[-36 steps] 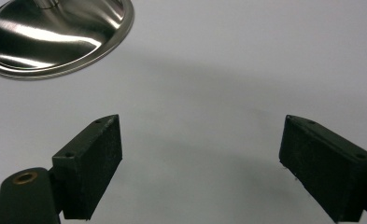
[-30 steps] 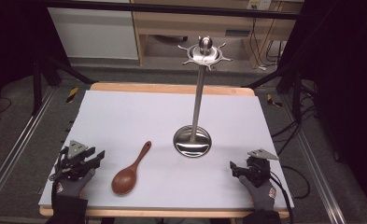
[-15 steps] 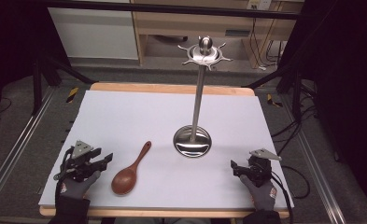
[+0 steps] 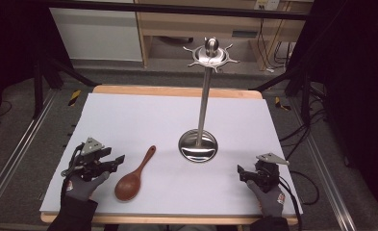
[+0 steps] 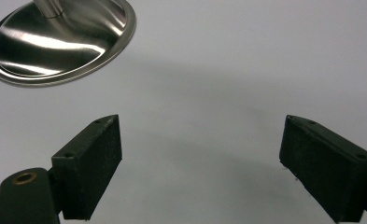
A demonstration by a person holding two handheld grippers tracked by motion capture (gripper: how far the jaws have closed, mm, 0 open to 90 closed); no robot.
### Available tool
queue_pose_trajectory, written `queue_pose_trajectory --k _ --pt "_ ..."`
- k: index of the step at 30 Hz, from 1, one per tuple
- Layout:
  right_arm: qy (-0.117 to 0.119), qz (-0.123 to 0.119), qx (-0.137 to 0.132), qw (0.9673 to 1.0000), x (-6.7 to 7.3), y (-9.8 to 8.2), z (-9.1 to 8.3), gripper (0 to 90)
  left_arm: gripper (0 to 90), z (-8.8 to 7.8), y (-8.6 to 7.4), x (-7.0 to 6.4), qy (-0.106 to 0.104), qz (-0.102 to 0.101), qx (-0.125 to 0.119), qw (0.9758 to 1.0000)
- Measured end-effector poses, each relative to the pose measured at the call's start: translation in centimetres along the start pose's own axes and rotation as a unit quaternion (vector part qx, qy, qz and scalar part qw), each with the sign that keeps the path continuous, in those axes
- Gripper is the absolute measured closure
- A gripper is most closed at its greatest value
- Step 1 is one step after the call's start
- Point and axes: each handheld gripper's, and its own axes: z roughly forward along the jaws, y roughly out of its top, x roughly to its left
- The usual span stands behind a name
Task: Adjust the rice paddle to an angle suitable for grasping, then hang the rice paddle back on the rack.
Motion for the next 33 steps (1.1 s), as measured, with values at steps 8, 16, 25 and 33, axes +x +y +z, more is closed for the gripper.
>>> queue_pose_trajectory --k 8,16,25,33 --pt "-0.001 -0.006 0.001 1.0000 0.0 0.0 0.1 13.4 37.0 0.5 1.2 -0.6 -0.007 0.012 0.016 0.9998" --pt "0.000 -0.005 0.002 1.0000 0.0 0.0 0.1 13.3 36.5 1.5 2.3 -1.3 -0.011 0.024 0.033 0.9991" --pt "0.003 -0.002 0.002 1.0000 0.1 0.0 0.0 13.3 36.4 2.6 3.2 -2.4 -0.016 0.040 0.049 0.9979" --pt "0.006 -0.004 0.003 1.0000 0.1 0.1 0.1 13.3 39.2 3.6 3.6 -3.1 -0.021 0.050 0.070 0.9961"
